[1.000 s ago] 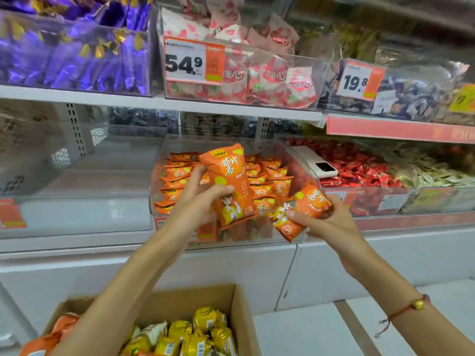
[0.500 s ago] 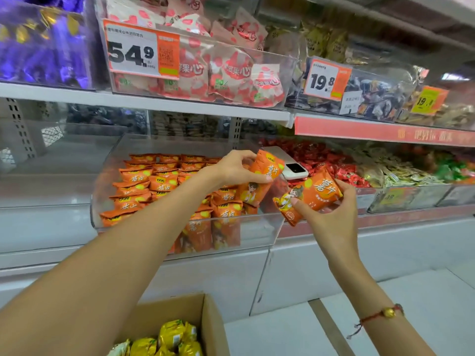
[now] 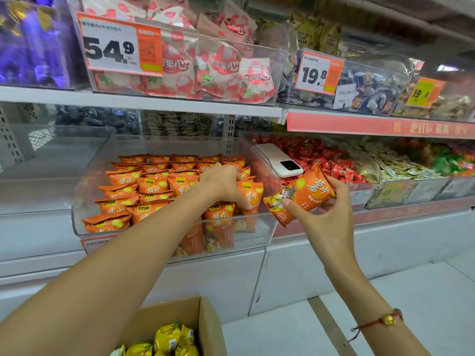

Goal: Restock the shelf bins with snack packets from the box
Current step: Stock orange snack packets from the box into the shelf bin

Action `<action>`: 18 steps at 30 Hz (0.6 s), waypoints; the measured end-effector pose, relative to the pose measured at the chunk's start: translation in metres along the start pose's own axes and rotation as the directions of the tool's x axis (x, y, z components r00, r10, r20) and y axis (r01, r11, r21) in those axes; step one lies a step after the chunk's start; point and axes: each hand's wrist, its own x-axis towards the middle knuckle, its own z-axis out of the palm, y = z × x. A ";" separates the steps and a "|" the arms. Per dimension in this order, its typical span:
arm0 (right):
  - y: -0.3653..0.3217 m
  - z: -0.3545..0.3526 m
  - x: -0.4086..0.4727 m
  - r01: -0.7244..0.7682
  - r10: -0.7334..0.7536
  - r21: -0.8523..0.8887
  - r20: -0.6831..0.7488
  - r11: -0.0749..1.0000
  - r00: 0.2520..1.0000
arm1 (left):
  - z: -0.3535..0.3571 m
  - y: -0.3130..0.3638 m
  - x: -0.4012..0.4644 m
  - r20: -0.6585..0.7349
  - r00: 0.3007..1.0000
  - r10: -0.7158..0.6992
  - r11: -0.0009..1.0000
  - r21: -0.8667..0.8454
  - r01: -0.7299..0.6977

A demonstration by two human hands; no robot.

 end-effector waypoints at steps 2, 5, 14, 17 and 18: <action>0.002 -0.001 0.001 0.011 -0.011 -0.013 0.001 1.000 1.000 | -0.001 0.003 -0.001 -0.030 0.999 -0.023 0.999 0.024 0.024; 0.006 0.000 0.004 0.028 -0.028 -0.013 0.000 1.000 1.000 | -0.001 0.000 -0.007 -0.120 0.992 -0.035 0.999 0.029 0.038; -0.004 0.023 0.040 0.478 -0.378 -0.296 0.336 0.827 0.862 | 0.001 -0.040 -0.099 -0.322 0.942 0.093 0.984 -0.114 -0.137; 0.010 0.035 0.037 0.555 -0.275 -0.380 0.582 0.740 0.765 | 0.007 -0.048 -0.117 -0.266 0.952 0.150 0.988 -0.003 -0.156; 0.017 0.038 0.031 0.608 -0.288 -0.420 0.609 0.674 0.739 | 0.009 -0.048 -0.119 -0.269 0.951 0.154 0.988 0.013 -0.157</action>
